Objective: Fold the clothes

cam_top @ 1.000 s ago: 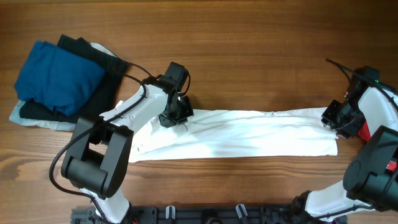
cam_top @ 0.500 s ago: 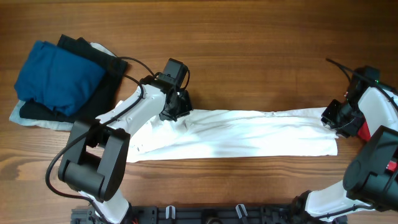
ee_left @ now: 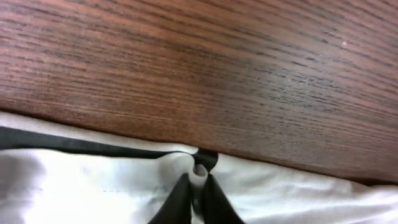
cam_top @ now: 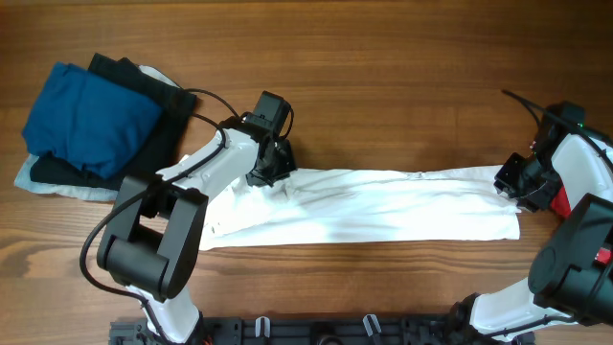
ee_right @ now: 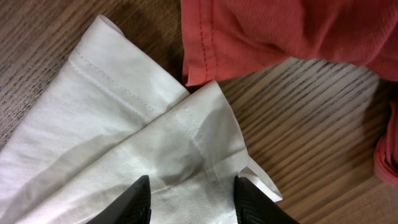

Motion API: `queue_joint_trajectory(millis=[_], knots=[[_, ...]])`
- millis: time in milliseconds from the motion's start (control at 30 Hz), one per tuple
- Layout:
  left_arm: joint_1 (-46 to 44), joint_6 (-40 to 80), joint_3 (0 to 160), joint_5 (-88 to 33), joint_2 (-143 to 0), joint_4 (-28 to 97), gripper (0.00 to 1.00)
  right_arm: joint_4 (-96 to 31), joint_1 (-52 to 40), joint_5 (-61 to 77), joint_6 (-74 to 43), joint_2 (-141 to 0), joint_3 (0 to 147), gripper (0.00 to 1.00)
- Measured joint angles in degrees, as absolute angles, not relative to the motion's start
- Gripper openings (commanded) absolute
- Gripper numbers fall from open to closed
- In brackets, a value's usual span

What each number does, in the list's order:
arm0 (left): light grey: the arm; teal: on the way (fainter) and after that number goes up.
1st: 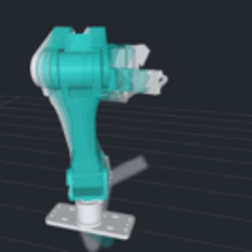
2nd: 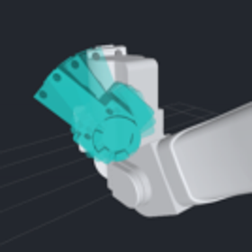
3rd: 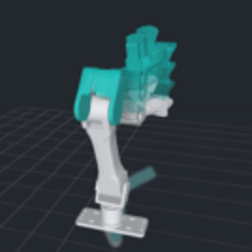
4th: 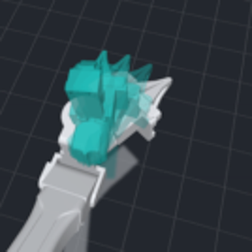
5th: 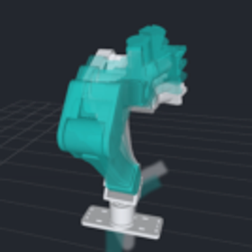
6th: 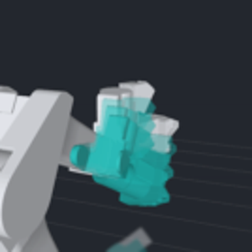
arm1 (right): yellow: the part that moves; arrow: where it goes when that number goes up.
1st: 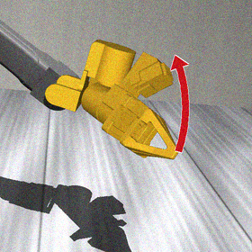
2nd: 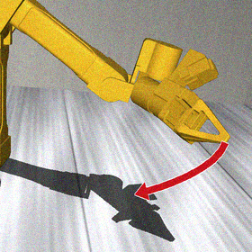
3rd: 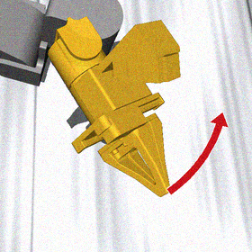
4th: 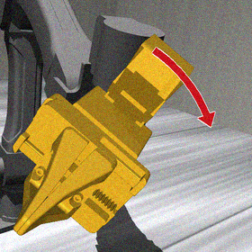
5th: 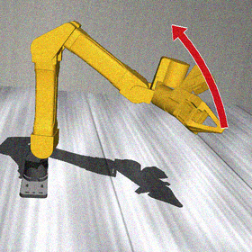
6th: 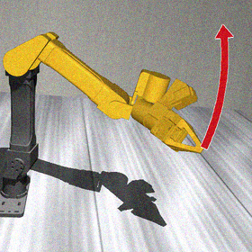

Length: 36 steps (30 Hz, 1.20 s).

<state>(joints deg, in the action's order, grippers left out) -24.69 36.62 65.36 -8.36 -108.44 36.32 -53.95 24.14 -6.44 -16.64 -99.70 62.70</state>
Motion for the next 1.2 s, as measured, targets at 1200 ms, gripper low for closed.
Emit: queue_joint_trajectory(millis=[1200], knots=[[-39.03, 33.95, 65.56, -11.84, -96.16, 53.56, 0.38, -54.68, 24.14, -6.02, -16.38, -99.70, 62.70, 0.61]])
